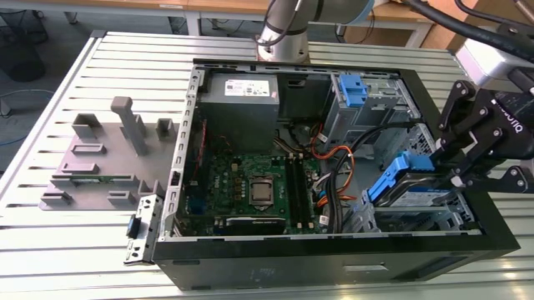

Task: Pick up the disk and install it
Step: 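Insert the disk into the insertion slot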

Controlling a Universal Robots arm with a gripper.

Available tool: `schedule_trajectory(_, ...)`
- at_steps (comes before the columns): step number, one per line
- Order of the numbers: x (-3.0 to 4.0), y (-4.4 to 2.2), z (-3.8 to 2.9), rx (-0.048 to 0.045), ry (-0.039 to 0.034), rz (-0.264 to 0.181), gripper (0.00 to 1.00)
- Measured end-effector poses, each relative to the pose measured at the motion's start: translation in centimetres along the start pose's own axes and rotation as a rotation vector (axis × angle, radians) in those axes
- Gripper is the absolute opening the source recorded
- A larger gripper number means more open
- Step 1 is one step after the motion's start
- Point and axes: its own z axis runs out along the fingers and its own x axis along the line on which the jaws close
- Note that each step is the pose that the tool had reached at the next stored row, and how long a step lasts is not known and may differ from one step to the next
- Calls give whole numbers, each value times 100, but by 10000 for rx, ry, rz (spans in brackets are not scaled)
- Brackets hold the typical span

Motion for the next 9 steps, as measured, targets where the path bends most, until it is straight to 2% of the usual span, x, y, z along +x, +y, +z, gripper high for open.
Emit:
schedule_trajectory(5,4,-6,77,1,21,2,35)
schedule_trajectory(9,6,-9,109,2,48,4,35)
